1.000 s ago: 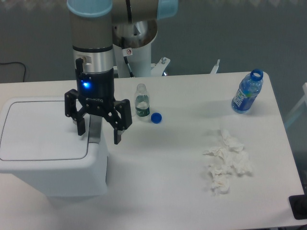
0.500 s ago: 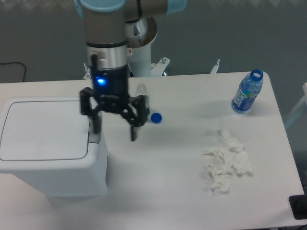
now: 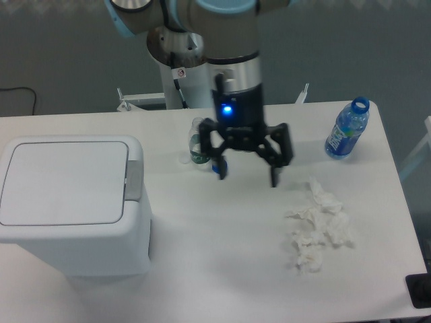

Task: Close the trash can

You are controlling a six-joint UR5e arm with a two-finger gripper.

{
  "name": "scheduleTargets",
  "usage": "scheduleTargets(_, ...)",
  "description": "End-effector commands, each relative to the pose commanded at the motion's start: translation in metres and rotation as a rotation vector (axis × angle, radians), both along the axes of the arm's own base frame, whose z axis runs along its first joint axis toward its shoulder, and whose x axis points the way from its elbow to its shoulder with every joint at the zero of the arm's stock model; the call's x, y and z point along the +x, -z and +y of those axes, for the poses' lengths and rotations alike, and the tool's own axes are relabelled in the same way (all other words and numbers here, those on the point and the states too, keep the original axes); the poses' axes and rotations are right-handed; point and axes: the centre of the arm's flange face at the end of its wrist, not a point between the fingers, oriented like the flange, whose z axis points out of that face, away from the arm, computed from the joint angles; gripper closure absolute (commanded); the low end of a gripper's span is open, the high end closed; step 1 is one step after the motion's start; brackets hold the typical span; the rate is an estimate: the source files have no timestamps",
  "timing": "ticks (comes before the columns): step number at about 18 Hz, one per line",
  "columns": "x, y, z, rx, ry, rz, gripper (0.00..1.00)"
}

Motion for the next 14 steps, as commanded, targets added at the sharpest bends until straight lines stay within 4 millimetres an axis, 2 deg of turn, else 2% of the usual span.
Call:
scheduleTargets(3,-0.028,-0.001,-0.028,-0.048,0.058,0.036,0.00)
scheduleTargets(4,-0.047,0.006,-0.052,-0.088,0.081,0.048,0.00)
scheduleTargets(5,-0.052,0.008,-0.061,-0.106,0.102,0.057,0.00)
scheduleTargets(10,-0.064,0.006,-0.095,-0.138,0.153,0.075,0.00)
scheduleTargets(14,-0.060,0.010,-0.110,-0.152,0.151,0.060,0.00)
